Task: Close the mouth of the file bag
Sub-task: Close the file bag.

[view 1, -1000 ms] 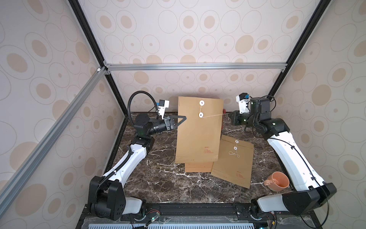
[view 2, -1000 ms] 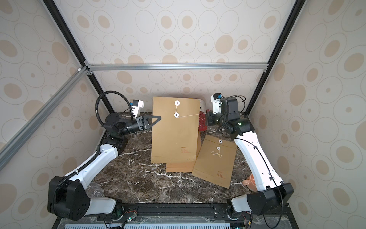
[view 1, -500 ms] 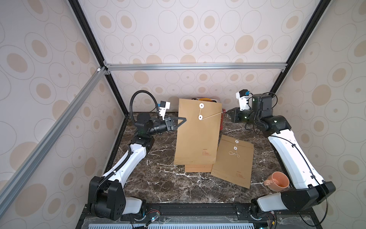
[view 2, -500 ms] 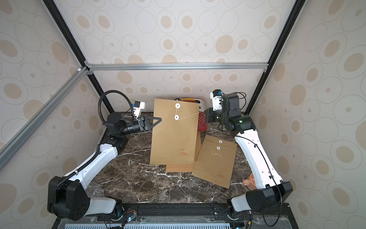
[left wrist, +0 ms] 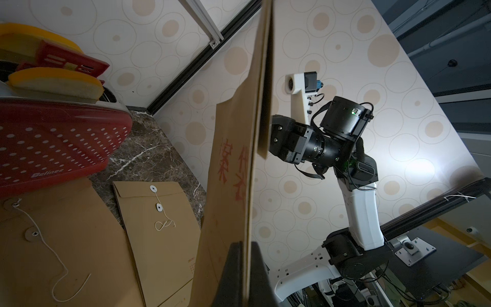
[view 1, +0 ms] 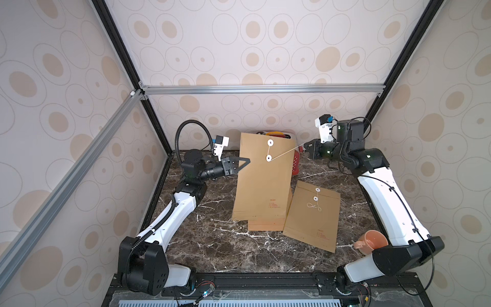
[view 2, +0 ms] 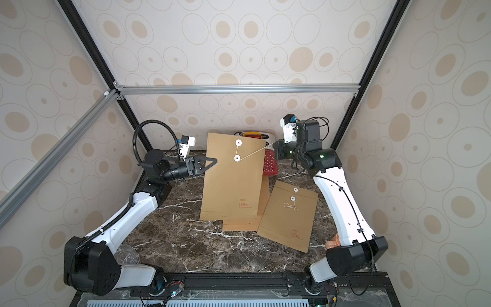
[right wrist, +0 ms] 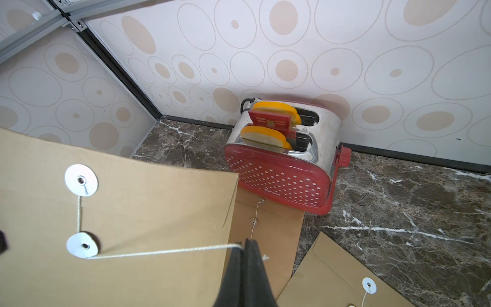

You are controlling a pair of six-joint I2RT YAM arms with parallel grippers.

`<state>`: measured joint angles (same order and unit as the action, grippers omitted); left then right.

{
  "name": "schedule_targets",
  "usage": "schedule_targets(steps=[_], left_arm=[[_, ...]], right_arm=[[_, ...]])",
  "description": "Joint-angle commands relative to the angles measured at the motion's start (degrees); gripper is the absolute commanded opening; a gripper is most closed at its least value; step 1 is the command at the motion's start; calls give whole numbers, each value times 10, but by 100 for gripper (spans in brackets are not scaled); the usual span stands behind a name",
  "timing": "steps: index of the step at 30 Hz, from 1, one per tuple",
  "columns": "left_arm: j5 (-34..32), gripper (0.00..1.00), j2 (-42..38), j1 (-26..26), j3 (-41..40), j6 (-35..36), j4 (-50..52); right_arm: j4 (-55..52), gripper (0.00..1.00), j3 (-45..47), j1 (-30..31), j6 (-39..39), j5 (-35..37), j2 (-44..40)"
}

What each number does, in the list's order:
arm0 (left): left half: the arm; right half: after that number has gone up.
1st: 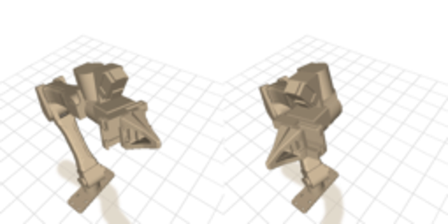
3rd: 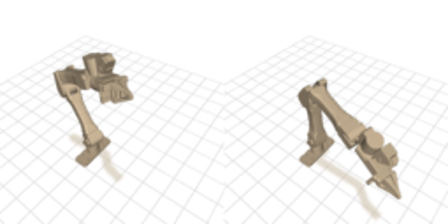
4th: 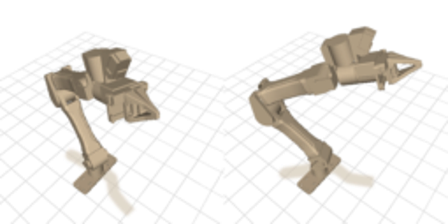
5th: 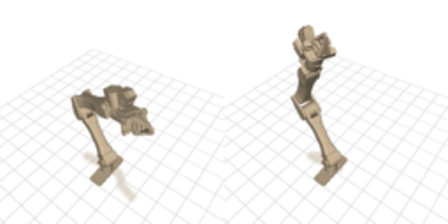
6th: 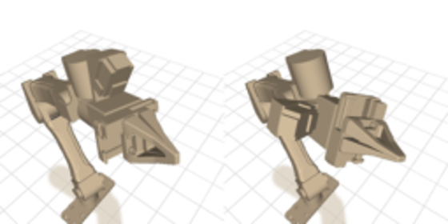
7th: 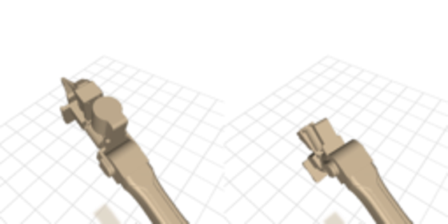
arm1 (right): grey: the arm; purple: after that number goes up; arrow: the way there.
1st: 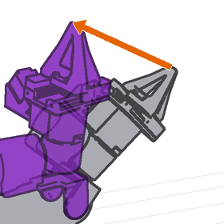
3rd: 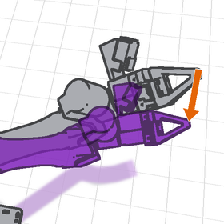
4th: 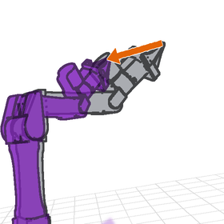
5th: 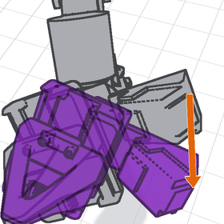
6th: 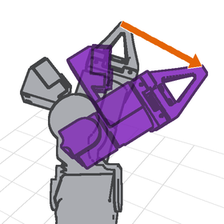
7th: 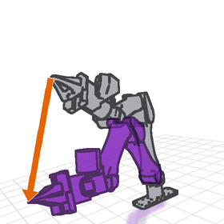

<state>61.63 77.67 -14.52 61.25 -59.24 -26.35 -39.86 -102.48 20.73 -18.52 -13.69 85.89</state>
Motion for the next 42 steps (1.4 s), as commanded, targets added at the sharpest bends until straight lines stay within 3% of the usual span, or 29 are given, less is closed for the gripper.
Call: schedule_targets(steps=[1, 8, 14, 22, 25, 32, 42], left_arm=[[2, 0, -17, -2, 21, 12, -10], [0, 0, -1, -2, -4, -114, -187], [6, 0, 13, -2, -6, -152, -232], [11, 0, 9, -2, -5, -150, -231], [12, 0, 9, -2, 1, -120, -180], [-11, 0, 0, -2, 48, 81, 127], [-4, 0, 9, -3, 60, 107, 164]], right_arm=[[10, 0, 12, 4, -14, -14, -9], [108, 0, 170, 7, -58, -2, -79], [111, 0, 191, 7, -48, 12, -75], [103, 0, 179, 6, -32, 14, -48], [89, 0, 158, 6, -21, 15, -46], [54, 0, 112, 6, 4, 43, -65], [33, 0, 32, 5, 12, 16, 2]])
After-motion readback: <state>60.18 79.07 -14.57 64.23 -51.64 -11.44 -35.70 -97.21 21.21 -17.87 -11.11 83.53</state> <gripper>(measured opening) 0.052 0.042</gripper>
